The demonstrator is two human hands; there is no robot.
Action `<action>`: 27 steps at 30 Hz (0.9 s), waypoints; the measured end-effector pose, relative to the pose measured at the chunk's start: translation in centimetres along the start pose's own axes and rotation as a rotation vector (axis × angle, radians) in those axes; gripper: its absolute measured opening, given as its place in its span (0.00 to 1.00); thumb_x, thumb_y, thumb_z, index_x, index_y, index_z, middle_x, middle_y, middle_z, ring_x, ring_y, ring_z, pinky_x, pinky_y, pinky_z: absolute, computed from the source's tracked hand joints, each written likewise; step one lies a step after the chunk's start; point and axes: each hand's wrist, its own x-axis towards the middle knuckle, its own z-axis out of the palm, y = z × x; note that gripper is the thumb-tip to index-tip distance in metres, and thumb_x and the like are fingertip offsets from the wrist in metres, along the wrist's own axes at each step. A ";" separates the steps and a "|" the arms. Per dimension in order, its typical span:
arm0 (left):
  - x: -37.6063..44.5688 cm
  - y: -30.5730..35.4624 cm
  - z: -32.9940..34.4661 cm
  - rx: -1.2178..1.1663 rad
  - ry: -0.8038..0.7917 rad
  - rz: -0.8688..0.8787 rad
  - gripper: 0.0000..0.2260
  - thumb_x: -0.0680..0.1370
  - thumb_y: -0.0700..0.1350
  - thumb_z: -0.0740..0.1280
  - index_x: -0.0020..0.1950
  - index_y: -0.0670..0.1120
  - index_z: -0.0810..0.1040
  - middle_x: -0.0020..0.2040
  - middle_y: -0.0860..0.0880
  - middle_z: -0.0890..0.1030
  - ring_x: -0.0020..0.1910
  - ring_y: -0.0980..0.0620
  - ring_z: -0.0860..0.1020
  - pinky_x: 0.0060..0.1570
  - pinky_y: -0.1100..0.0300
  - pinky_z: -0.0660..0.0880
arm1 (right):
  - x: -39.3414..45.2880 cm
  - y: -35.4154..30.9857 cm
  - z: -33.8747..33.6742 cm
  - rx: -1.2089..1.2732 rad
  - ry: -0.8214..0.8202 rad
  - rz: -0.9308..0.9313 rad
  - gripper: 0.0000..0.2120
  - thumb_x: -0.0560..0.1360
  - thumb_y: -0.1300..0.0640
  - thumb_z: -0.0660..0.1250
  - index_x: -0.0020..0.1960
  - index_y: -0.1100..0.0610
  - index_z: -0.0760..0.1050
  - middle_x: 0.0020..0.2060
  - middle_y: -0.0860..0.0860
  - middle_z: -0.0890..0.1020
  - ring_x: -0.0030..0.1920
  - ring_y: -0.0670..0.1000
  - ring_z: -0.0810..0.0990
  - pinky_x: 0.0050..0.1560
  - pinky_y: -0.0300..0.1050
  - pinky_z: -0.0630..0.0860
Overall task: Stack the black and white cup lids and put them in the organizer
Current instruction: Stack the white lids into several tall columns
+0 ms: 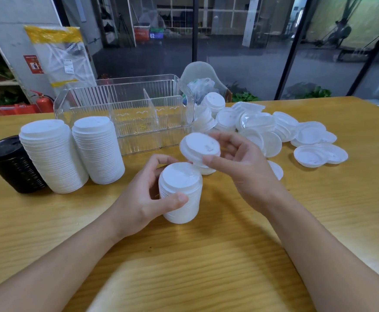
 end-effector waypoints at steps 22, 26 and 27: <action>0.6 -0.4 0.0 0.006 0.094 -0.007 0.36 0.68 0.53 0.85 0.73 0.52 0.77 0.67 0.48 0.86 0.65 0.45 0.85 0.66 0.40 0.81 | -0.7 0.4 1.3 -0.346 -0.270 -0.056 0.20 0.79 0.52 0.79 0.70 0.47 0.82 0.63 0.47 0.86 0.67 0.52 0.82 0.70 0.63 0.76; 0.7 -0.3 0.0 0.012 0.075 0.005 0.40 0.69 0.51 0.86 0.78 0.53 0.74 0.68 0.48 0.86 0.67 0.45 0.84 0.69 0.39 0.79 | -0.9 0.4 1.3 -0.407 -0.305 -0.074 0.22 0.80 0.50 0.77 0.73 0.43 0.80 0.67 0.43 0.83 0.70 0.51 0.79 0.70 0.62 0.75; 0.7 -0.3 0.0 0.014 0.070 0.006 0.41 0.70 0.49 0.86 0.79 0.54 0.72 0.68 0.49 0.86 0.67 0.46 0.84 0.69 0.41 0.79 | -0.9 0.3 1.2 -0.420 -0.312 -0.084 0.22 0.81 0.49 0.76 0.74 0.42 0.79 0.68 0.43 0.82 0.70 0.51 0.78 0.70 0.62 0.75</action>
